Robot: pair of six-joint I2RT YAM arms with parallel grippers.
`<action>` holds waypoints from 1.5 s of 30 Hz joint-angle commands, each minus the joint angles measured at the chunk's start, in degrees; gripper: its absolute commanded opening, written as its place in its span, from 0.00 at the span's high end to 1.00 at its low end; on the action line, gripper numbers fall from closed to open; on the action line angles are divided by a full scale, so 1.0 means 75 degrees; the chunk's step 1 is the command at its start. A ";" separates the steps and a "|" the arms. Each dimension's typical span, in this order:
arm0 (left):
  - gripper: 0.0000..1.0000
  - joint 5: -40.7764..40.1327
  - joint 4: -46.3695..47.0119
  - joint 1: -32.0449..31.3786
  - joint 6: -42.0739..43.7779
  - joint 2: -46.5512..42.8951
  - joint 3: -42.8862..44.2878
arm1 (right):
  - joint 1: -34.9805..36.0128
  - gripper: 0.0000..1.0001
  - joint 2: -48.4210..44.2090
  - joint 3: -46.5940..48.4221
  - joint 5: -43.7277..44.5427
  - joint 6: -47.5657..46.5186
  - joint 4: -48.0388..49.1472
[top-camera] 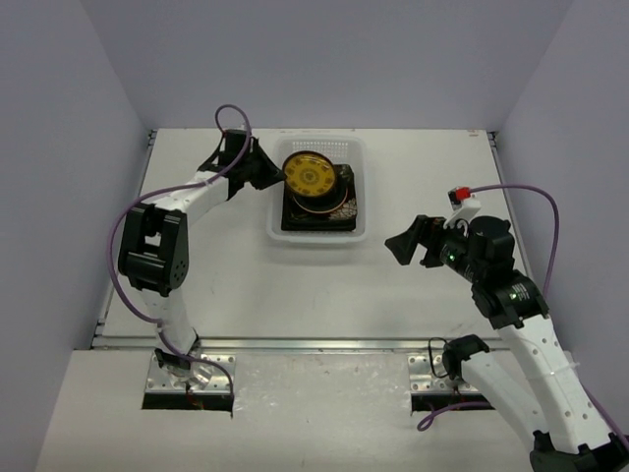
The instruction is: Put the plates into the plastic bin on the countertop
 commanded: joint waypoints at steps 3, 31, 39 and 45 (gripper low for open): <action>0.79 0.0129 -0.0113 -0.0259 0.0505 -0.0184 0.0541 | -0.0025 0.01 0.0003 0.0166 0.0116 -0.0181 0.0044; 0.00 -0.5229 -0.3089 -0.0602 0.3675 -0.7079 -0.2801 | -0.0025 0.01 0.0283 0.0877 0.4344 -0.1832 -0.1799; 0.00 -0.5882 -0.2593 -0.0603 0.4087 -0.9253 -0.4593 | -0.0013 0.01 -0.0631 0.0315 0.4031 -0.2117 -0.1500; 0.00 -0.5234 -0.1871 -0.0602 0.4136 -1.0538 -0.5570 | -0.0013 0.01 -0.0879 -0.0181 0.4051 -0.2192 -0.1128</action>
